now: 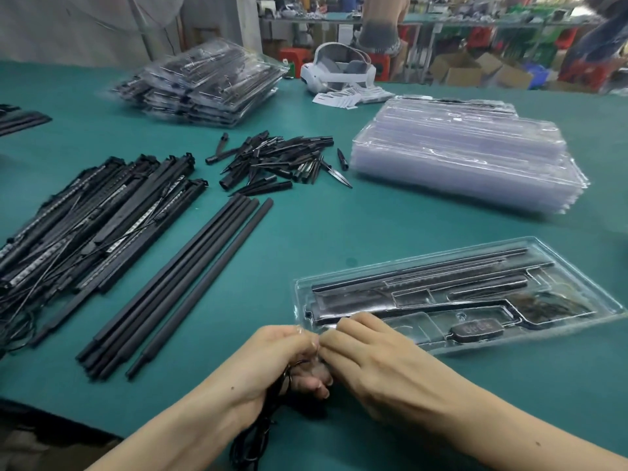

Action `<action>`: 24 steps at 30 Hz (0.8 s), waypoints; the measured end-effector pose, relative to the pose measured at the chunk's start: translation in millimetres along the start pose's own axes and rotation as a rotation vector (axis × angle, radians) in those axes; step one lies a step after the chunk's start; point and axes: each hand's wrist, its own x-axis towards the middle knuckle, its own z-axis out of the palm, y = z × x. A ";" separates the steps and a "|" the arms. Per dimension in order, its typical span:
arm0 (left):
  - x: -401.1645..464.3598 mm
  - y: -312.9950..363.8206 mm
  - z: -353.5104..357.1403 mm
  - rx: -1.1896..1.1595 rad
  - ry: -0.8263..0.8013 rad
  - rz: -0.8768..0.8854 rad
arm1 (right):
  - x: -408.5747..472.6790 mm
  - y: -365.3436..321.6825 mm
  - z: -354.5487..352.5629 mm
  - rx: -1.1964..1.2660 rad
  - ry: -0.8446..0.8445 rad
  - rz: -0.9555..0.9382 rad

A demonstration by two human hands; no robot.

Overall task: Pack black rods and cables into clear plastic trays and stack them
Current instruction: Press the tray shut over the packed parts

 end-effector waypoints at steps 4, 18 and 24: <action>-1.3 1.0 -1.4 0.013 0.002 -0.001 | -0.9 -1.0 4.1 0.073 0.013 0.048; -1.8 1.1 -8.6 0.125 -0.018 -0.004 | -36.2 8.3 -1.8 0.104 0.040 0.400; 1.1 0.7 -11.6 0.110 -0.019 0.037 | -39.6 2.6 6.2 0.123 0.114 0.442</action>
